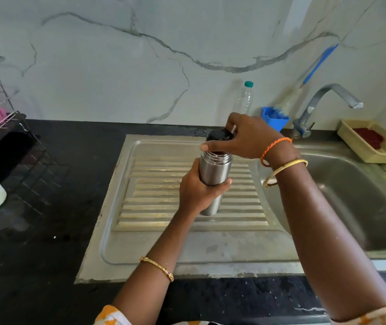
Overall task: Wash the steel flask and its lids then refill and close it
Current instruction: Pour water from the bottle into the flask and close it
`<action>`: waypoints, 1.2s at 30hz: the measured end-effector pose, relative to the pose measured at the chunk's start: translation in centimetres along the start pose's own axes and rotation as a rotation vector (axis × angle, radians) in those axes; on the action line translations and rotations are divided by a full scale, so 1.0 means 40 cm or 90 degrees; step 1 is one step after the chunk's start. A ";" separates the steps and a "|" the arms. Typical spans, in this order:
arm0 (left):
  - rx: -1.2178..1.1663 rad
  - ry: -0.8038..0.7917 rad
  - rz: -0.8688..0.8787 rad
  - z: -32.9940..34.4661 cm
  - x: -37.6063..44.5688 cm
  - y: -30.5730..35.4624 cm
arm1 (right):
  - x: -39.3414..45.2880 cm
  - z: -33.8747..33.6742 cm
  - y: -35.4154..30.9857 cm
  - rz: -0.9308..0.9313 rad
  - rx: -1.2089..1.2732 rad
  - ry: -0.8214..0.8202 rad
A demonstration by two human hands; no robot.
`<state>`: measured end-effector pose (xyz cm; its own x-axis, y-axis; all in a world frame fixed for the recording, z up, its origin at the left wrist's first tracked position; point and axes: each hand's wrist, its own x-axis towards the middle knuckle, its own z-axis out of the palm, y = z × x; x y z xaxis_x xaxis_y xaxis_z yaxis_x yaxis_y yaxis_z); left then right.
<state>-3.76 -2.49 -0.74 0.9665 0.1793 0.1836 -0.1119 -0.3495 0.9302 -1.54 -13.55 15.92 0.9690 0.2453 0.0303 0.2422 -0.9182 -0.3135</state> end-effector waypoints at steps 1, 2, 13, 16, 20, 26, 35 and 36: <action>0.002 -0.002 -0.001 -0.001 -0.001 0.000 | -0.002 0.003 0.001 0.013 0.006 0.014; 0.003 -0.003 0.000 -0.001 -0.001 -0.001 | -0.002 0.004 0.005 0.028 0.043 0.020; -0.004 0.009 0.003 0.009 -0.009 -0.013 | -0.060 0.096 0.075 -0.091 0.499 -0.021; -0.004 0.006 -0.004 0.007 -0.003 -0.009 | -0.090 0.123 0.076 -0.075 0.509 0.097; -0.021 -0.001 -0.021 0.008 -0.002 -0.012 | -0.067 0.104 0.074 -0.049 0.461 0.196; -0.033 -0.006 -0.012 0.007 -0.005 -0.011 | -0.031 0.109 0.075 -0.059 0.600 0.057; 0.006 -0.015 -0.020 0.002 -0.005 -0.001 | -0.097 0.164 -0.013 0.050 0.424 0.379; 0.001 -0.011 -0.022 0.003 -0.005 -0.002 | -0.106 0.162 -0.009 0.071 0.434 0.413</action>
<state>-3.92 -2.60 -0.87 0.9734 0.1758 0.1468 -0.0786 -0.3456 0.9351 -6.05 -12.24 9.77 0.8729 -0.2415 0.4239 0.2645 -0.4959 -0.8271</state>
